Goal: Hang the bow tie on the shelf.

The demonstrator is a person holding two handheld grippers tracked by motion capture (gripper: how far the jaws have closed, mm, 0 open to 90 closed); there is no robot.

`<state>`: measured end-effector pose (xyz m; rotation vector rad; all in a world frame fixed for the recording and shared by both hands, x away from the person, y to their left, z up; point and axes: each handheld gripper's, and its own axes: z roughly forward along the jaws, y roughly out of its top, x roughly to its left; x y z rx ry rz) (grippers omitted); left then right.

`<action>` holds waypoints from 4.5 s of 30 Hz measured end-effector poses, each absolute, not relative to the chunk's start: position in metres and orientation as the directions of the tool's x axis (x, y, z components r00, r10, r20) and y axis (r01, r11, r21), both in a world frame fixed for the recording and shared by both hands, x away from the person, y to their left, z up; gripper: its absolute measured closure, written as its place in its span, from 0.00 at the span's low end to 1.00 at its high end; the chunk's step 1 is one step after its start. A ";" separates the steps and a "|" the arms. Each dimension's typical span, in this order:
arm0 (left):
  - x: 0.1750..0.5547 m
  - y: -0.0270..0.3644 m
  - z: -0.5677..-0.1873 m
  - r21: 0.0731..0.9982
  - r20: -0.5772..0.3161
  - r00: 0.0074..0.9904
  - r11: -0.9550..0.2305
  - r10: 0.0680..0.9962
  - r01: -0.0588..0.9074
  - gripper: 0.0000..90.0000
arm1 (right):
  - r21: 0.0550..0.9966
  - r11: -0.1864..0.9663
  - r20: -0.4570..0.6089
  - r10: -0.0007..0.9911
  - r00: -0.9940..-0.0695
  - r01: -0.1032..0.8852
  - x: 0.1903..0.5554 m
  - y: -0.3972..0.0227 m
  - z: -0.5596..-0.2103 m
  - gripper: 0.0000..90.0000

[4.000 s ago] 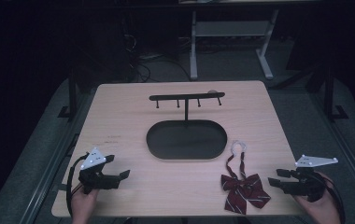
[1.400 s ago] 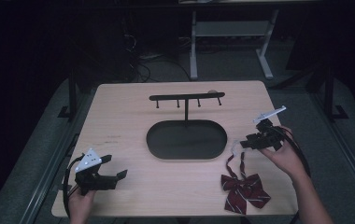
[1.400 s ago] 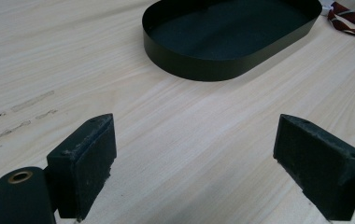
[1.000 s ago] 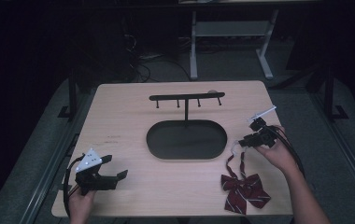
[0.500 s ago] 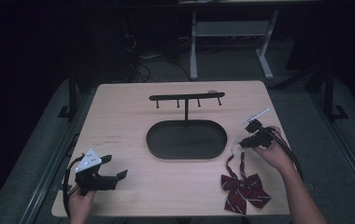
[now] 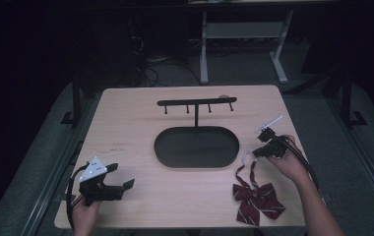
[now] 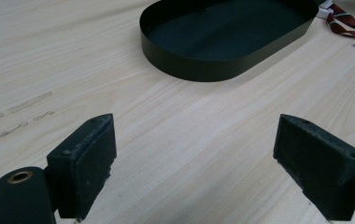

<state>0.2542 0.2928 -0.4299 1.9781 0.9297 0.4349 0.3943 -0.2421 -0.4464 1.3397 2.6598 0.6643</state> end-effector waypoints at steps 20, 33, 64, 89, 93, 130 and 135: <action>0.254 0.293 -0.430 0.831 -0.053 0.656 -0.331 0.753 0.447 0.15 | 0.506 0.547 0.158 0.701 -0.696 0.666 0.376 -0.239 -0.402 0.97; 0.255 0.293 -0.430 0.831 -0.054 0.658 -0.331 0.751 0.446 0.15 | 0.534 0.569 0.157 0.660 -0.734 0.625 0.366 -0.232 -0.383 0.97; 0.253 0.291 -0.430 0.832 -0.046 0.664 -0.339 0.747 0.439 0.15 | 0.589 0.609 0.058 0.623 -0.780 0.531 0.338 -0.227 -0.332 0.97; 0.256 0.291 -0.430 0.831 -0.052 0.656 -0.331 0.753 0.446 0.15 | 0.599 0.630 0.023 0.603 -0.797 0.494 0.339 -0.222 -0.303 0.97; 0.256 0.292 -0.430 0.834 -0.042 0.657 -0.336 0.753 0.438 0.15 | 0.603 0.631 0.021 0.599 -0.801 0.488 0.341 -0.220 -0.299 0.97; 0.255 0.291 -0.429 0.837 -0.039 0.660 -0.337 0.751 0.432 0.15 | 0.595 0.673 -0.043 0.573 -0.818 0.440 0.360 -0.198 -0.265 0.97; 0.255 0.291 -0.429 0.837 -0.037 0.659 -0.337 0.751 0.431 0.15 | 0.592 0.678 -0.042 0.566 -0.823 0.436 0.366 -0.195 -0.261 0.97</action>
